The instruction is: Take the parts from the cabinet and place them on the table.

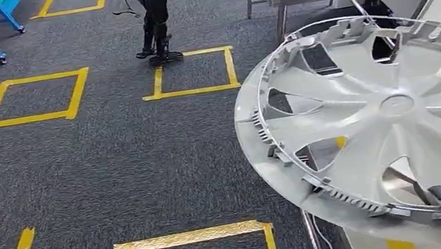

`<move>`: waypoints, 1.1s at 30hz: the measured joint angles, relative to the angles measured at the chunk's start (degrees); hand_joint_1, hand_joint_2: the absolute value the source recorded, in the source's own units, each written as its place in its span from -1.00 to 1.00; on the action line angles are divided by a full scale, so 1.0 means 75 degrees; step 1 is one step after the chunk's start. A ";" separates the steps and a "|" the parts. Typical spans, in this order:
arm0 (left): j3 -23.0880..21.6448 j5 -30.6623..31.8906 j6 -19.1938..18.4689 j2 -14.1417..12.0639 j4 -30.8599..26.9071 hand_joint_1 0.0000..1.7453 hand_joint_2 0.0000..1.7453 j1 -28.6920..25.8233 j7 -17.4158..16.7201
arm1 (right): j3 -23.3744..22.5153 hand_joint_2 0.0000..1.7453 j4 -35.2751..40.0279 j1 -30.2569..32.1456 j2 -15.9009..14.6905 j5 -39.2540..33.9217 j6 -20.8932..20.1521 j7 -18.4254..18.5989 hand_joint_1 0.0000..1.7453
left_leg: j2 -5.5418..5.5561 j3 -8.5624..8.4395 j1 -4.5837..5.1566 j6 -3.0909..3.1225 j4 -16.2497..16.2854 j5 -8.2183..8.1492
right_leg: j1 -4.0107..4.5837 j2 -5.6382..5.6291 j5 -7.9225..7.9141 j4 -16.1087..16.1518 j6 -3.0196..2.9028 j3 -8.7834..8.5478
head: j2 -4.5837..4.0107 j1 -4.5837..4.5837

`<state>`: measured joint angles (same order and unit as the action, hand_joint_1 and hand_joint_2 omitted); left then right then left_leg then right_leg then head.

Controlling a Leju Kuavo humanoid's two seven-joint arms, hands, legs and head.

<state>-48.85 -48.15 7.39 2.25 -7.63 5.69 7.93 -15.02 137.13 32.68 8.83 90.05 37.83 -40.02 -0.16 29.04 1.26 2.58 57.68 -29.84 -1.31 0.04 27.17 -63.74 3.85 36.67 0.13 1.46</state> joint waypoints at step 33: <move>-0.0134 -0.0006 -0.0055 -0.0009 -0.0003 -1.00 -1.00 -0.0004 0.0131 | -0.0012 1.00 0.0029 0.0029 0.0000 -0.0003 0.0000 0.0006 1.00 | -0.0003 0.0042 0.0059 -0.0146 0.0072 -0.0101 | 0.0065 -0.0001 0.0122 0.0507 -0.0313 -0.0347 | 0.0000 0.0015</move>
<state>-49.86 -48.19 6.97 2.19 -7.65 5.66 8.92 -15.10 137.35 32.90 8.83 90.03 37.83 -39.98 -0.18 29.36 1.70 1.49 58.22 -30.60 -0.82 0.03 28.08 -59.94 1.50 34.07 0.13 1.57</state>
